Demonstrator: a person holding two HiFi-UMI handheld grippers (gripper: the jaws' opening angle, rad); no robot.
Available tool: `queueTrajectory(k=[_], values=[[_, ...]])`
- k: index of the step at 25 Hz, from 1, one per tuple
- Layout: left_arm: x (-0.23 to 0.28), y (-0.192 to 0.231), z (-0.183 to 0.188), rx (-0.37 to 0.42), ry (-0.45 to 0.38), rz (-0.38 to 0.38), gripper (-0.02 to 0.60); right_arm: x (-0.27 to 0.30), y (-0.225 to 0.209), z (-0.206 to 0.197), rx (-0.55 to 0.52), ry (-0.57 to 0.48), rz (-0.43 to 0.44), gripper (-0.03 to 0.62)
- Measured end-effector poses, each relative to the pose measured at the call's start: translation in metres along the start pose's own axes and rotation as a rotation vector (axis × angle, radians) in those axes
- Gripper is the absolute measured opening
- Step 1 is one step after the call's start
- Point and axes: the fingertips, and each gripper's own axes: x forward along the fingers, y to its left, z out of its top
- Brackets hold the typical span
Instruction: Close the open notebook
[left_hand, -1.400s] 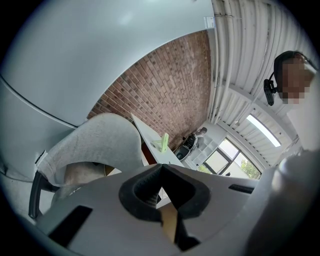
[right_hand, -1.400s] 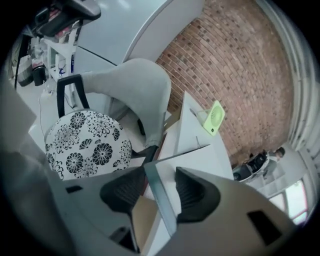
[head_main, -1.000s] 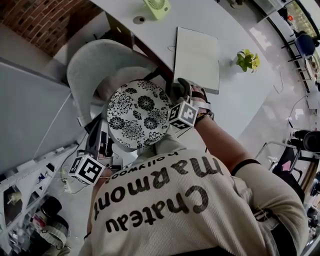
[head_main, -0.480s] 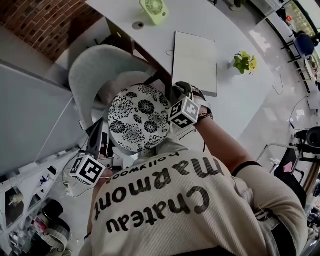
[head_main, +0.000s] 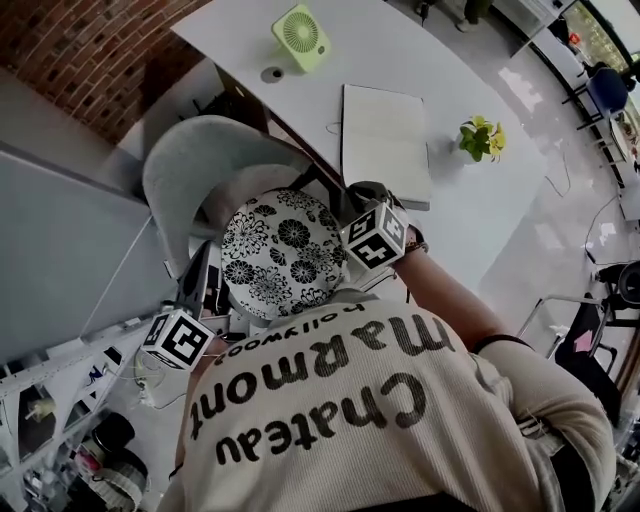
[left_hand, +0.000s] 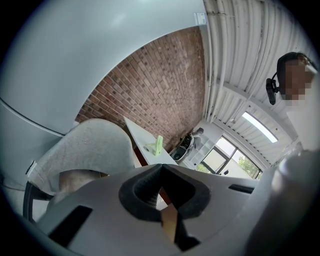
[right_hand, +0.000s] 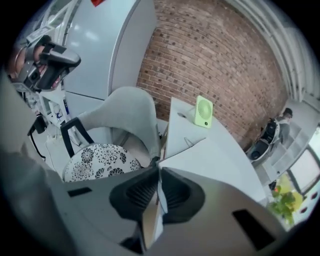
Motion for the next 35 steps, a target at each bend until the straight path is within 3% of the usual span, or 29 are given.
queueTrajectory(k=[15, 25, 35], values=[[0.029, -0.024, 0.005, 0.046, 0.019, -0.037, 0.000, -0.035, -0.043, 0.026, 0.146, -0.114, 0.056, 0.026], [0.033, -0.025, 0.007, 0.051, 0.013, -0.031, 0.000, -0.054, -0.069, 0.045, 0.133, -0.110, 0.141, 0.025], [0.031, -0.021, 0.006, 0.043, 0.003, 0.001, 0.000, -0.060, -0.110, 0.072, 0.117, -0.146, 0.131, 0.021]])
